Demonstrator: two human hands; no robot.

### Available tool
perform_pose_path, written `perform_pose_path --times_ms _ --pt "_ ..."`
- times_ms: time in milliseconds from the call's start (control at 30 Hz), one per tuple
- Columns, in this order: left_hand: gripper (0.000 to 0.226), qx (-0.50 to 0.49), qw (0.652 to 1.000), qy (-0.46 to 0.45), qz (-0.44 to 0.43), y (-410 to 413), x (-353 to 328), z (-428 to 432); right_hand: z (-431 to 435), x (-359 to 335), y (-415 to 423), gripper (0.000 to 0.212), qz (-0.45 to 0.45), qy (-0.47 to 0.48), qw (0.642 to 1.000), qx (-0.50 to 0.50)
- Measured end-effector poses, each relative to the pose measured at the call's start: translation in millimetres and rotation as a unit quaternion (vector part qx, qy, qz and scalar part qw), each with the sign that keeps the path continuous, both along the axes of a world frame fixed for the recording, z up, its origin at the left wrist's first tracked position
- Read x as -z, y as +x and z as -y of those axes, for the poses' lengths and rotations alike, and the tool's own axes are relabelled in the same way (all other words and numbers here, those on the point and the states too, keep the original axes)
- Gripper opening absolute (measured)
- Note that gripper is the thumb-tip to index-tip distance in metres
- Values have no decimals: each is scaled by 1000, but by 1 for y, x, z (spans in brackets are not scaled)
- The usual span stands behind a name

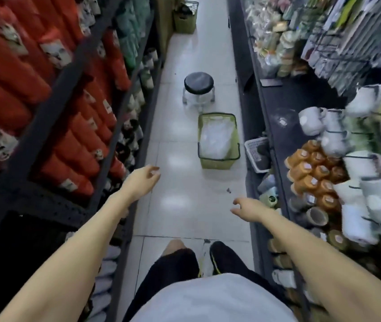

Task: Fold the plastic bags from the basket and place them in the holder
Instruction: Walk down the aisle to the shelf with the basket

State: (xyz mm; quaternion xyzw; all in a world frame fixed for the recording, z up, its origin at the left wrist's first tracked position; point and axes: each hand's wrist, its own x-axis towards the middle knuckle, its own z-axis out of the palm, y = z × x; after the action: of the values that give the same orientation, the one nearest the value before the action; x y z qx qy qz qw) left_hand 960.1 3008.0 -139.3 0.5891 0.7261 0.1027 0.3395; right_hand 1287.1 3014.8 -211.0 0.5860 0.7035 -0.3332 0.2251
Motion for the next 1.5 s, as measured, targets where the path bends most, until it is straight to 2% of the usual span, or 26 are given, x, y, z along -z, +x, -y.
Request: perform_pose_path --times_ms 267,400,567,900,1133,1300,1500 --pt "40 42 999 18 -19 -32 6 -247 -233 19 -63 48 -36 20 999 32" --pt "39 97 995 13 -19 -62 3 -386 -342 26 -87 43 -28 19 996 82" --pt "38 149 988 21 -27 -82 -14 -549 -458 13 -107 48 -28 27 988 150" --pt "37 254 967 -6 -32 -57 0 -790 -647 30 -103 50 -16 14 971 239" --pt "34 309 951 -12 -19 -1 8 -935 -767 32 -73 46 -20 27 953 300" --pt "32 422 906 -8 -31 66 16 -1016 -801 27 -47 42 -19 32 909 416" --pt "33 578 814 -29 -58 179 30 -1082 -815 26 -22 43 -9 44 825 563"
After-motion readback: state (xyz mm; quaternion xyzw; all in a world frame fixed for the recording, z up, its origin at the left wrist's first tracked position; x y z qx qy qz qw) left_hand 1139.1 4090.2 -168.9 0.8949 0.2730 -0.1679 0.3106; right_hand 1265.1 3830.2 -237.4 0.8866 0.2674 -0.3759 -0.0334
